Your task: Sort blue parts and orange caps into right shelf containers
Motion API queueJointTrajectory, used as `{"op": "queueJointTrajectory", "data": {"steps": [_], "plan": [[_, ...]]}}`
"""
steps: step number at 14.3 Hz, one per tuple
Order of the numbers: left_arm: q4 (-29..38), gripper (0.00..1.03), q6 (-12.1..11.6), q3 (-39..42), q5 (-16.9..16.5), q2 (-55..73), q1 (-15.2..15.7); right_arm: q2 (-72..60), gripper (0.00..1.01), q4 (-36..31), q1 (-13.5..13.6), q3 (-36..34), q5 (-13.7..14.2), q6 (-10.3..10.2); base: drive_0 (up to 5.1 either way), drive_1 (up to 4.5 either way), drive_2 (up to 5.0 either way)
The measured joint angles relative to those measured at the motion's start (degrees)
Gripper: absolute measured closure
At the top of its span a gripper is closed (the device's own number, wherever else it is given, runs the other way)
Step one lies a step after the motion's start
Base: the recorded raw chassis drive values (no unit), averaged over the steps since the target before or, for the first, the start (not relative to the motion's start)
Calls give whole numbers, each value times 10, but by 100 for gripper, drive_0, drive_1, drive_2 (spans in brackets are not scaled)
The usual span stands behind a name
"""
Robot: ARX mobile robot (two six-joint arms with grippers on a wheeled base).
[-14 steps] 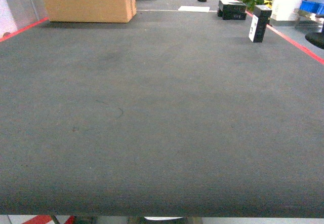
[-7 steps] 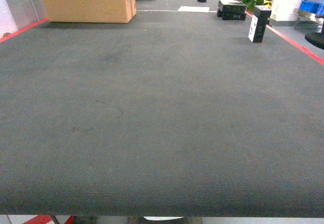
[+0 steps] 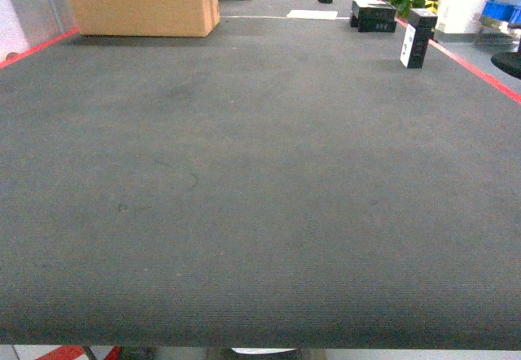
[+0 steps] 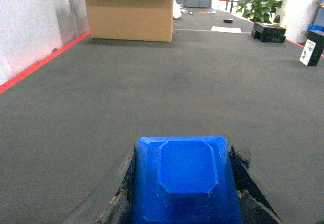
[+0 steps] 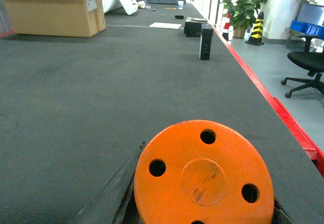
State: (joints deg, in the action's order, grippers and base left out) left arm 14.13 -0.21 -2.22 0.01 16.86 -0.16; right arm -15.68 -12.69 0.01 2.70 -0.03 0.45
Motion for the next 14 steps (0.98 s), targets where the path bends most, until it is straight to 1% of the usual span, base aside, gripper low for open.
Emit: {"op": "queueJointTrajectory", "data": {"steps": [2, 3, 4, 6, 7, 8, 9, 10, 13, 14], "plan": [[12, 60, 0, 17, 0, -19, 0, 17, 56, 13, 0, -6, 0, 0, 0, 0, 0], [-6, 60, 0, 17, 0, -27, 0, 27, 56, -5, 0, -18, 0, 0, 0, 0, 0], [-10, 60, 0, 17, 0, -35, 0, 38, 56, 13, 0, -20, 0, 0, 0, 0, 0], [-34, 60, 0, 17, 0, -59, 0, 57, 56, 26, 0, -20, 0, 0, 0, 0, 0], [-41, 60, 0, 17, 0, -68, 0, 87, 56, 72, 0, -19, 0, 0, 0, 0, 0], [-100, 60, 0, 16, 2, -109, 0, 148, 56, 132, 0, -19, 0, 0, 0, 0, 0], [-152, 60, 0, 16, 0, -148, 0, 154, 56, 118, 0, -19, 0, 0, 0, 0, 0], [-133, 60, 0, 16, -1, -162, 0, 154, 56, 134, 0, -19, 1, 0, 0, 0, 0], [-150, 60, 0, 16, 2, -162, 2, 154, 56, 129, 0, -19, 1, 0, 0, 0, 0], [-143, 60, 0, 16, 0, -162, 2, 154, 56, 131, 0, -19, 1, 0, 0, 0, 0]]}}
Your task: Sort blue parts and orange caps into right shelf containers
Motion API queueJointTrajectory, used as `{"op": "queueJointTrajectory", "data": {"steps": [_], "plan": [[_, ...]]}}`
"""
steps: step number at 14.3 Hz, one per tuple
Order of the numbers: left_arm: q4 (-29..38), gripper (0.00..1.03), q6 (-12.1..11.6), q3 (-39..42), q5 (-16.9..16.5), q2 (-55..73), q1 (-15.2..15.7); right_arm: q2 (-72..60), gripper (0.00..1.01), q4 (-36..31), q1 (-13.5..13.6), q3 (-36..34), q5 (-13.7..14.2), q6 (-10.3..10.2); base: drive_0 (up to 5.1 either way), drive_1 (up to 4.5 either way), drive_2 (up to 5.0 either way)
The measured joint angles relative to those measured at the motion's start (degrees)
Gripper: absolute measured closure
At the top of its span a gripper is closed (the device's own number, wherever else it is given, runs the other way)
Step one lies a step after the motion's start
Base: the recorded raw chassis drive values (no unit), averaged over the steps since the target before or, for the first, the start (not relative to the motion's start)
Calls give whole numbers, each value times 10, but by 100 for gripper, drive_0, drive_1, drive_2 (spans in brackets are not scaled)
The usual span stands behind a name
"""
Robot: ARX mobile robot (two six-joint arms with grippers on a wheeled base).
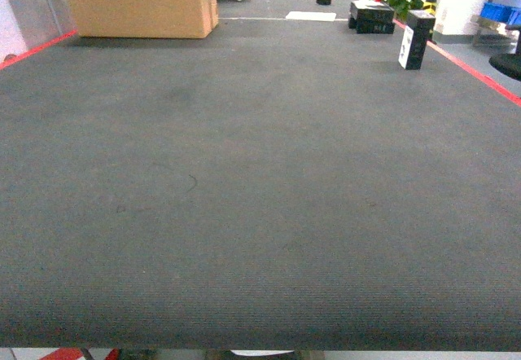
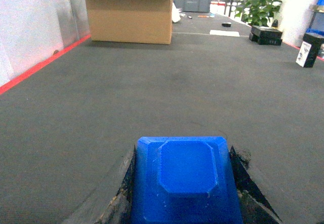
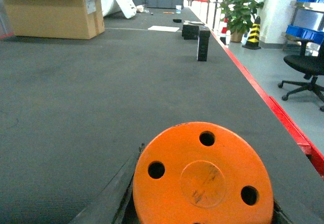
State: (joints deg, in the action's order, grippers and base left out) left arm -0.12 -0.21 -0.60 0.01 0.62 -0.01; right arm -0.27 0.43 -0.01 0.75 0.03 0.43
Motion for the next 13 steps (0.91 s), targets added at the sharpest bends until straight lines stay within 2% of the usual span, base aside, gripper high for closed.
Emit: {"op": "queueJointTrajectory", "data": {"steps": [4, 13], "plan": [[-3, 60, 0, 0, 0, 0, 0, 0, 56, -1, 0, 0, 0, 0, -32, -32, -32], [-3, 60, 0, 0, 0, 0, 0, 0, 56, -1, 0, 0, -1, 0, -177, -177, -177]]}}
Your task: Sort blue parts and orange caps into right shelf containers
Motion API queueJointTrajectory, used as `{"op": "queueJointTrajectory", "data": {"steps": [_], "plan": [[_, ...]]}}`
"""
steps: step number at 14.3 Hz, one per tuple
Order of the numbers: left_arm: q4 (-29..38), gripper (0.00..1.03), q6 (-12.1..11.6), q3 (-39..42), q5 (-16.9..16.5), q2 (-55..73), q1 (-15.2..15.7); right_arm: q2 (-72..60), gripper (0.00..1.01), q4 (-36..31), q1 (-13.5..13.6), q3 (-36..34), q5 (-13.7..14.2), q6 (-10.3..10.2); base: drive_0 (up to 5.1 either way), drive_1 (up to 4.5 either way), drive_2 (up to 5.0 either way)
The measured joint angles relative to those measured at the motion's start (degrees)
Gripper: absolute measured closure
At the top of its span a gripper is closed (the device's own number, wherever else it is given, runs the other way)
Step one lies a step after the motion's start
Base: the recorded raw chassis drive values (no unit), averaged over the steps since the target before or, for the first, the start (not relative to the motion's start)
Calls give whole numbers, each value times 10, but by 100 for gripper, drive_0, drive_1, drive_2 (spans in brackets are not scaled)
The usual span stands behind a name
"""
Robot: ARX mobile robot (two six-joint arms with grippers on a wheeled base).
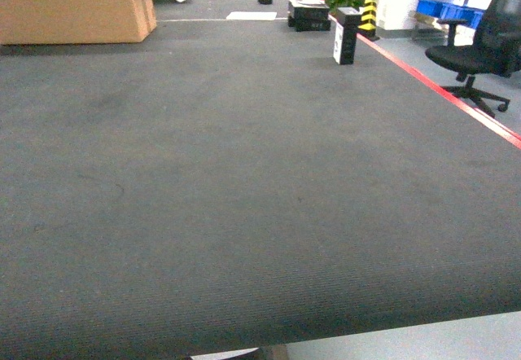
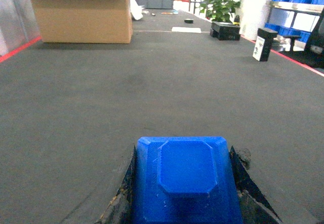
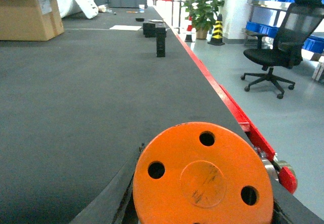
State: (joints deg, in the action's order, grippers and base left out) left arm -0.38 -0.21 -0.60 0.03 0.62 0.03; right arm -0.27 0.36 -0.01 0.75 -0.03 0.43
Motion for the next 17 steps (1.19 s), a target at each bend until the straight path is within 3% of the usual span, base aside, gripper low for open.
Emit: {"op": "queueJointTrajectory", "data": {"steps": [17], "plan": [[0, 60, 0, 0, 0, 0, 0, 0, 56, 0, 0, 0, 0, 0, -162, -162, -162]]}}
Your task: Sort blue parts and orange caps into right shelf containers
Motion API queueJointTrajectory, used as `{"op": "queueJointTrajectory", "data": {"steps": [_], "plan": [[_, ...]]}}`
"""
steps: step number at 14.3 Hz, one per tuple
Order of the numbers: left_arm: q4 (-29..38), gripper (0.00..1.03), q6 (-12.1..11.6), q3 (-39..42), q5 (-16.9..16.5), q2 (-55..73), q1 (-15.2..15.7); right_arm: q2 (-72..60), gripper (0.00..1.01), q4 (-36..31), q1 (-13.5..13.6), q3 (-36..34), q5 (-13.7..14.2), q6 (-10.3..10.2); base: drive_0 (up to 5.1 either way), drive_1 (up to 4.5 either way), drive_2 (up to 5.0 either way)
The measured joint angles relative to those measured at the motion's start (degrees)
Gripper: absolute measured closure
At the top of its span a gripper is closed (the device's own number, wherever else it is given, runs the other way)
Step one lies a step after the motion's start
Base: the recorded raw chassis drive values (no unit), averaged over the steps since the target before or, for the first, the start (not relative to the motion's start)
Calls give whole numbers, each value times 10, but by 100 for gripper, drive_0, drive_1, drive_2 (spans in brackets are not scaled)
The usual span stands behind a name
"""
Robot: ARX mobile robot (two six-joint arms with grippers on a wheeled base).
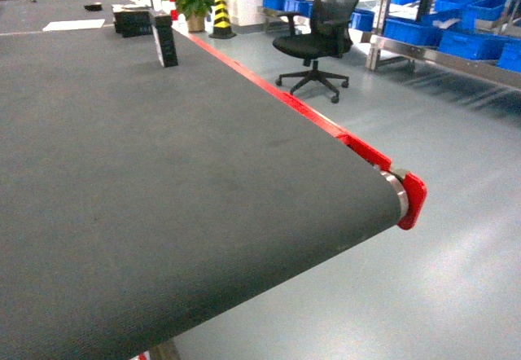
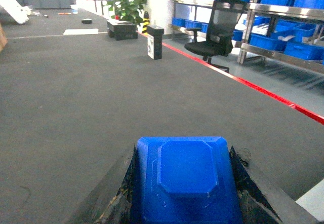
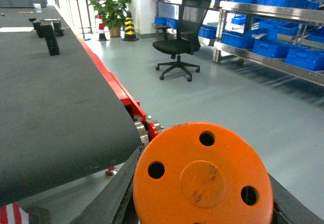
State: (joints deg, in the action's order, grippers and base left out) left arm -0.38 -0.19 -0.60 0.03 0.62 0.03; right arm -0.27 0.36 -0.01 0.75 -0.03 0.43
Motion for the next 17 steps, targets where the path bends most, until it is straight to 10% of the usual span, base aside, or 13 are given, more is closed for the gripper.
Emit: {"op": "queueJointTrajectory", "data": {"steps": [17], "plan": [[0, 60, 0, 0, 0, 0, 0, 0, 56, 0, 0, 0, 0, 0, -163, -163, -163]]}}
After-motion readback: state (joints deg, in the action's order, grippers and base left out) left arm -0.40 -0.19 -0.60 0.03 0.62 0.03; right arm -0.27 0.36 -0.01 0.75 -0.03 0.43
